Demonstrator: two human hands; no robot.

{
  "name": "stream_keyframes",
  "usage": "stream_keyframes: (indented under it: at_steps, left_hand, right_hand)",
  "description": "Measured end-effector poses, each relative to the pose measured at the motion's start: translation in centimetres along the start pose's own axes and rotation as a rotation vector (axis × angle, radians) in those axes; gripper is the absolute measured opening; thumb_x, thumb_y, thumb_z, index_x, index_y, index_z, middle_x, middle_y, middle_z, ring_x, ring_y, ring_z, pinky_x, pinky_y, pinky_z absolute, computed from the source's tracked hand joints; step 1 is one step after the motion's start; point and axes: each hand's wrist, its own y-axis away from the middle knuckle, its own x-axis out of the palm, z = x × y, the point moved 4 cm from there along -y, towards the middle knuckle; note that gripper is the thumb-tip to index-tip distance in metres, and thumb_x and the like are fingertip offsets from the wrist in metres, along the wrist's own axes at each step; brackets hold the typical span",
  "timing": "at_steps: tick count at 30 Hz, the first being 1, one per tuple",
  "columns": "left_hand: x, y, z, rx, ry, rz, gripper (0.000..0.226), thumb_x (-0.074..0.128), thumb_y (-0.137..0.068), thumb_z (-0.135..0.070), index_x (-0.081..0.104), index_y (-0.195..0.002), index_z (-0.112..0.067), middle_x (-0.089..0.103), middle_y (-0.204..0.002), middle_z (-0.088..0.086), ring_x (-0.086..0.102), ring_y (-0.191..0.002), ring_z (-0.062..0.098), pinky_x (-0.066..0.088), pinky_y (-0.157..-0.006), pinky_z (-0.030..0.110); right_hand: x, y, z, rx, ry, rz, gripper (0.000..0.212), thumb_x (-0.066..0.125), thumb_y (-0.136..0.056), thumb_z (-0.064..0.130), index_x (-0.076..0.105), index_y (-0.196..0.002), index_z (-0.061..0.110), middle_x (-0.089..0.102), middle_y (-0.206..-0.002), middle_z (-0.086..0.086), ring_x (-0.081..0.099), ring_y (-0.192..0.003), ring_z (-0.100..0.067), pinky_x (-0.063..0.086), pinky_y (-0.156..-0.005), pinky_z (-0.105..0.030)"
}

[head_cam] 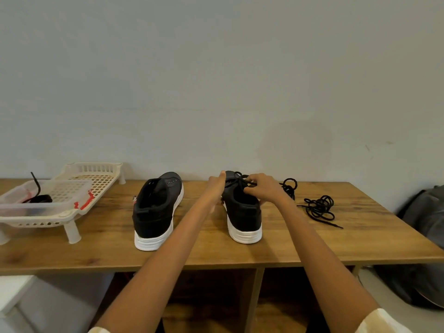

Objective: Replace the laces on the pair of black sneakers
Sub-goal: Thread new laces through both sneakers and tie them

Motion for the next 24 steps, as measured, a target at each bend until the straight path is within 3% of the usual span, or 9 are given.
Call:
stream_keyframes:
  at_steps: [2, 5, 8, 11, 14, 16, 19, 21, 24]
  left_hand:
    - [-0.5, 0.1, -0.4, 0.053, -0.196, -0.027, 0.056, 0.029, -0.102, -0.042, 0.028, -0.142, -0.003, 0.041, -0.141, 0.016, 0.046, -0.124, 0.033, 0.043, -0.1, 0.041]
    - [-2.9, 0.7, -2.6, 0.361, -0.511, -0.227, 0.031, 0.039, -0.1, -0.029, 0.049, -0.121, -0.009, 0.052, -0.126, 0.012, 0.053, -0.113, 0.027, 0.04, -0.088, 0.032]
    - [-7.0, 1.8, -4.9, 0.555, -0.618, -0.46, 0.02, 0.044, -0.095, -0.017, 0.058, -0.109, -0.015, 0.056, -0.117, 0.008, 0.055, -0.104, 0.025, 0.046, -0.085, 0.037]
    - [-12.4, 2.5, -5.7, 0.416, -0.789, -0.641, 0.028, 0.047, -0.091, -0.019, 0.058, -0.117, -0.018, 0.056, -0.122, 0.008, 0.054, -0.111, 0.028, 0.044, -0.092, 0.042]
    - [-16.6, 1.7, -3.2, 0.101, -0.78, -0.535, 0.041, 0.049, -0.09, -0.02, 0.05, -0.129, -0.008, 0.051, -0.132, 0.016, 0.05, -0.119, 0.033, 0.041, -0.096, 0.039]
    - [-17.9, 1.2, -1.6, -0.01, -0.671, -0.434, 0.038, 0.049, -0.091, -0.015, 0.05, -0.125, 0.002, 0.054, -0.127, 0.021, 0.054, -0.114, 0.034, 0.044, -0.092, 0.037]
    - [-18.8, 1.1, -0.8, -0.014, -0.584, -0.399, 0.032, 0.058, -0.088, -0.015, 0.058, -0.113, 0.005, 0.062, -0.111, 0.021, 0.061, -0.103, 0.033, 0.049, -0.084, 0.035]
    - [-18.7, 1.2, -0.8, 0.01, -0.606, -0.403, 0.027, 0.063, -0.083, -0.014, 0.062, -0.103, 0.004, 0.065, -0.1, 0.02, 0.064, -0.094, 0.031, 0.051, -0.08, 0.035]
    - [-18.2, 1.7, -1.1, 0.021, -0.597, -0.391, 0.01, 0.058, -0.083, -0.01, 0.059, -0.084, 0.0, 0.062, -0.087, 0.019, 0.062, -0.081, 0.029, 0.051, -0.073, 0.035]
  right_hand:
    - [-0.2, 0.2, 0.5, 0.007, -0.012, 0.01, 0.041, 0.06, -0.087, 0.043, 0.058, -0.123, 0.021, 0.062, -0.121, 0.0, 0.067, -0.09, -0.021, 0.058, -0.076, -0.035]
    - [-1.1, 0.6, 2.7, -0.032, -0.018, -0.266, 0.045, 0.056, -0.086, 0.056, 0.058, -0.117, 0.022, 0.06, -0.113, 0.004, 0.059, -0.1, -0.016, 0.049, -0.079, -0.031]
    - [-0.8, 0.9, 6.5, -0.132, -0.254, -0.454, 0.02, 0.051, -0.093, 0.035, 0.059, -0.101, 0.018, 0.062, -0.102, 0.002, 0.058, -0.09, -0.014, 0.04, -0.068, -0.024]
    - [3.0, -0.3, 11.4, -0.204, -0.364, -0.271, 0.022, 0.053, -0.093, 0.028, 0.06, -0.108, 0.014, 0.062, -0.104, 0.001, 0.059, -0.097, -0.017, 0.04, -0.072, -0.025]
    - [7.5, -1.0, 15.9, -0.184, -0.337, -0.019, 0.048, 0.057, -0.09, 0.038, 0.05, -0.13, 0.012, 0.053, -0.129, -0.009, 0.055, -0.113, -0.024, 0.044, -0.088, -0.03]
    - [9.3, -1.4, 17.7, -0.158, -0.276, 0.045, 0.061, 0.056, -0.089, 0.044, 0.041, -0.139, 0.013, 0.043, -0.139, -0.011, 0.05, -0.122, -0.029, 0.044, -0.097, -0.037]
    - [10.9, -1.7, 18.8, -0.162, -0.12, 0.086, 0.056, 0.057, -0.087, 0.041, 0.046, -0.135, 0.016, 0.051, -0.133, -0.01, 0.055, -0.114, -0.028, 0.048, -0.094, -0.038]
    - [11.2, -1.7, 18.7, -0.179, -0.042, 0.09, 0.041, 0.056, -0.085, 0.029, 0.055, -0.124, 0.017, 0.061, -0.12, -0.009, 0.061, -0.099, -0.026, 0.053, -0.085, -0.038]
    - [9.7, -1.5, 17.6, -0.143, -0.081, 0.048, 0.032, 0.052, -0.086, 0.011, 0.056, -0.118, 0.012, 0.06, -0.112, -0.01, 0.061, -0.093, -0.03, 0.056, -0.081, -0.039]
